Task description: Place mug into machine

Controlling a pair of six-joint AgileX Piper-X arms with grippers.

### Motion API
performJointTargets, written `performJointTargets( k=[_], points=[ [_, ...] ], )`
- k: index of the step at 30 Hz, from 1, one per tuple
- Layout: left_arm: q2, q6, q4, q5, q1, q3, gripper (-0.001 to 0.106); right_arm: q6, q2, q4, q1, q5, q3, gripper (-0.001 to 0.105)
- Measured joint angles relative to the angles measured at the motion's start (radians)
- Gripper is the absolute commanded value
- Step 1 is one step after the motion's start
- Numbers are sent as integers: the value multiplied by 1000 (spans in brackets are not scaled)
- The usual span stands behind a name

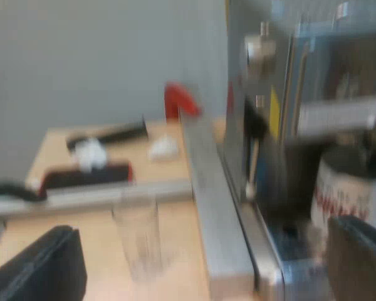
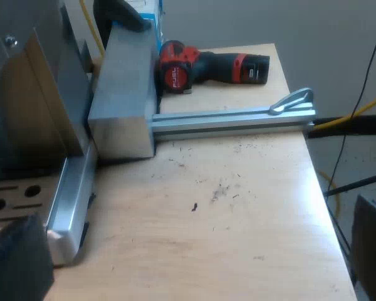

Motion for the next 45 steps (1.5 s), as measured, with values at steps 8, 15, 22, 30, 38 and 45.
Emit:
performJointTargets(
  k=[8,15,22,30,38,45],
  points=[
    [-1,7,135,10,0,-4,80,-2,-27,62,3,-26,45,105],
    [-1,8,8,13,0,86,80,-2,-27,-7,3,-29,133,105],
    [-1,8,-55,16,0,180,80,-2,-27,-44,3,-29,240,105],
    [-1,8,-68,16,0,242,80,-2,-25,-52,3,-29,322,105],
    [-1,8,-79,16,0,247,80,-2,-25,-66,3,-29,322,105],
    [-1,8,-83,16,0,247,80,-2,-25,-66,3,-29,322,105]
  ],
)
